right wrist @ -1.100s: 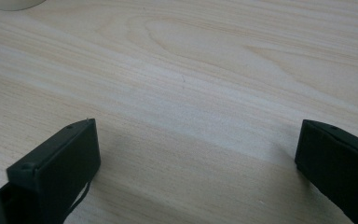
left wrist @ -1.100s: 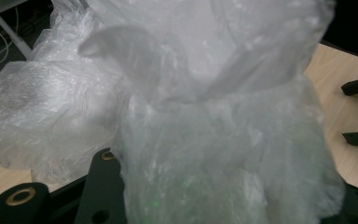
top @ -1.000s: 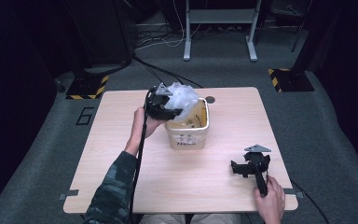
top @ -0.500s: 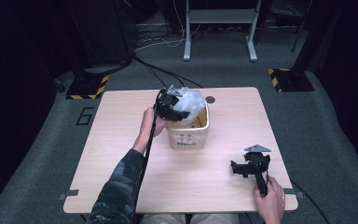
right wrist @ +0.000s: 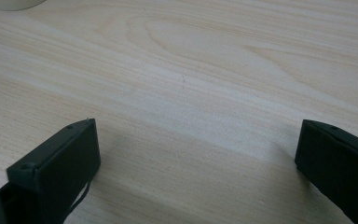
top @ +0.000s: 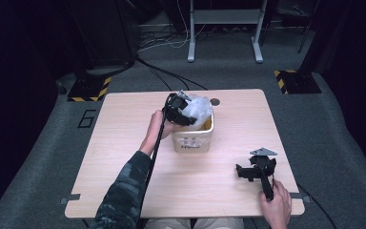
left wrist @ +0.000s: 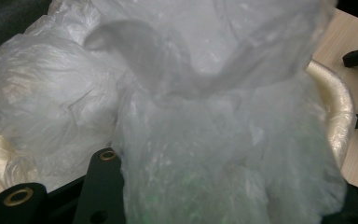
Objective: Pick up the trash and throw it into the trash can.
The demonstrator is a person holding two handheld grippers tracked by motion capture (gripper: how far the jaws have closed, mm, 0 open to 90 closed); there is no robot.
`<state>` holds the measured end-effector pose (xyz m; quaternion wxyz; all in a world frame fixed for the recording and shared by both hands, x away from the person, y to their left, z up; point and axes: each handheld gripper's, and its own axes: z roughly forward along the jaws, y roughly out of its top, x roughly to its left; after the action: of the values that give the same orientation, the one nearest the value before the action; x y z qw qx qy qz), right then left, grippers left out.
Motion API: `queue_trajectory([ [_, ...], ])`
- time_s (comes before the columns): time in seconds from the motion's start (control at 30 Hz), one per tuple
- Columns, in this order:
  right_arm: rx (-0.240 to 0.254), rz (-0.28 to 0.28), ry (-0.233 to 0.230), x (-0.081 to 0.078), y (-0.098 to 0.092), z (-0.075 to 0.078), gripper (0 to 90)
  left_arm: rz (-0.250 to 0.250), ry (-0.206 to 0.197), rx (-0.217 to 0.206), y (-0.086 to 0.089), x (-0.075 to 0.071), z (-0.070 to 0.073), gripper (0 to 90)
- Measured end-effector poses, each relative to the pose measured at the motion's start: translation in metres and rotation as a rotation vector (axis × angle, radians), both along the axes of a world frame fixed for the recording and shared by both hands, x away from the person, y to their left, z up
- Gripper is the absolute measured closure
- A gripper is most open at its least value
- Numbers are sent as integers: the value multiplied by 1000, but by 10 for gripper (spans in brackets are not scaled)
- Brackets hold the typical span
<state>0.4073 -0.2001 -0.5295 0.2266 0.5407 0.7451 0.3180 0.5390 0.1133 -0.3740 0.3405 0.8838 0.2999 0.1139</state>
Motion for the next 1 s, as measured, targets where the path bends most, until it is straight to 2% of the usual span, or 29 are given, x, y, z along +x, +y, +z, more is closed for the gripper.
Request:
queue_trajectory([
  [0.27,-2,1,-2,0,0,0,0,3,52,37,-4,9,-10,509],
  [0.53,-3,2,-4,0,0,0,0,12,99,53,-4,15,-18,501],
  [0.6,-1,1,-2,0,0,0,0,14,108,55,-6,16,-20,500],
  [0.73,-1,1,-1,0,0,0,0,20,114,85,-10,17,-22,487],
  [0.87,-1,1,-1,0,0,0,0,27,105,93,-11,16,-20,420],
  [1.0,-1,1,-1,0,0,0,0,35,86,73,-9,13,-12,273],
])
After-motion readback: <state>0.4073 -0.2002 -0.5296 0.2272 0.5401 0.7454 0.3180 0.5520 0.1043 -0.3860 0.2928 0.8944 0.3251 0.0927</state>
